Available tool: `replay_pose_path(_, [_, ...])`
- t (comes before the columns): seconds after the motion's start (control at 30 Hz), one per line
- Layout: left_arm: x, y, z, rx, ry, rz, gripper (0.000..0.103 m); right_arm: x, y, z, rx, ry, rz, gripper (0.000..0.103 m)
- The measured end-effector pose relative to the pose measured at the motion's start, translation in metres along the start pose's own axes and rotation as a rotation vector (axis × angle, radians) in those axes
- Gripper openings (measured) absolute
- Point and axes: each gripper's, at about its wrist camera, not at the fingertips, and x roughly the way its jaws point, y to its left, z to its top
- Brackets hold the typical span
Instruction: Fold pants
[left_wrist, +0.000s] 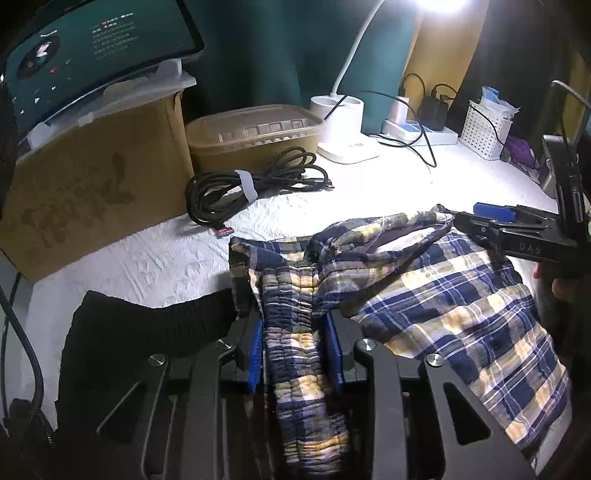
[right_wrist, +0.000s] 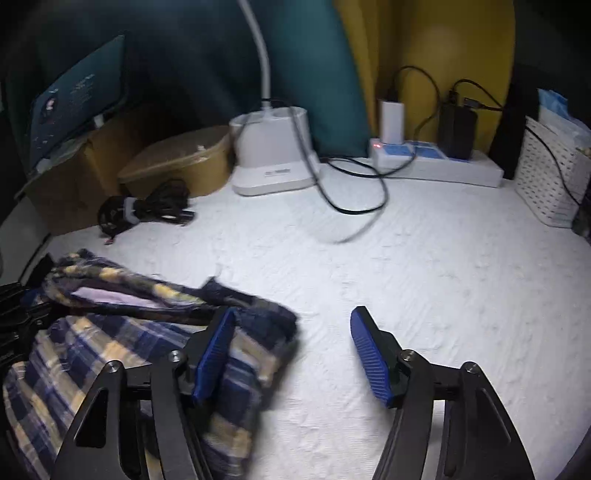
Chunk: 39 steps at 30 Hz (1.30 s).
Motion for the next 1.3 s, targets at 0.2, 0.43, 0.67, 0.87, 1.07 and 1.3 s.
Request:
replay_pose_path(0.2, [-0.009, -0.001, 0.006, -0.012, 0.013, 0.007, 0.029, -0.007, -0.007, -0.002, 0.013, -0.003, -0.034, 0.067])
replay_pose_path(0.43, [-0.048, -0.01, 0.016, -0.012, -0.084, -0.03, 0.053, -0.032, -0.007, -0.006, 0.039, -0.024, -0.017, 0.067])
replay_pose_path(0.67, [-0.05, -0.014, 0.019, -0.019, -0.1, -0.022, 0.064, -0.042, 0.004, -0.015, 0.027, -0.013, 0.027, 0.067])
replay_pose_path(0.87, [-0.01, -0.006, 0.001, -0.007, 0.023, 0.075, 0.064, -0.04, 0.013, -0.031, -0.001, 0.015, 0.03, 0.069])
replay_pose_path(1.07, [-0.007, 0.006, -0.008, -0.028, 0.024, 0.1, 0.066, -0.045, 0.013, -0.047, -0.014, 0.035, 0.022, 0.069])
replay_pose_path(1.3, [-0.037, 0.001, -0.01, -0.058, -0.034, 0.073, 0.066, -0.066, 0.022, -0.054, -0.038, 0.025, 0.029, 0.069])
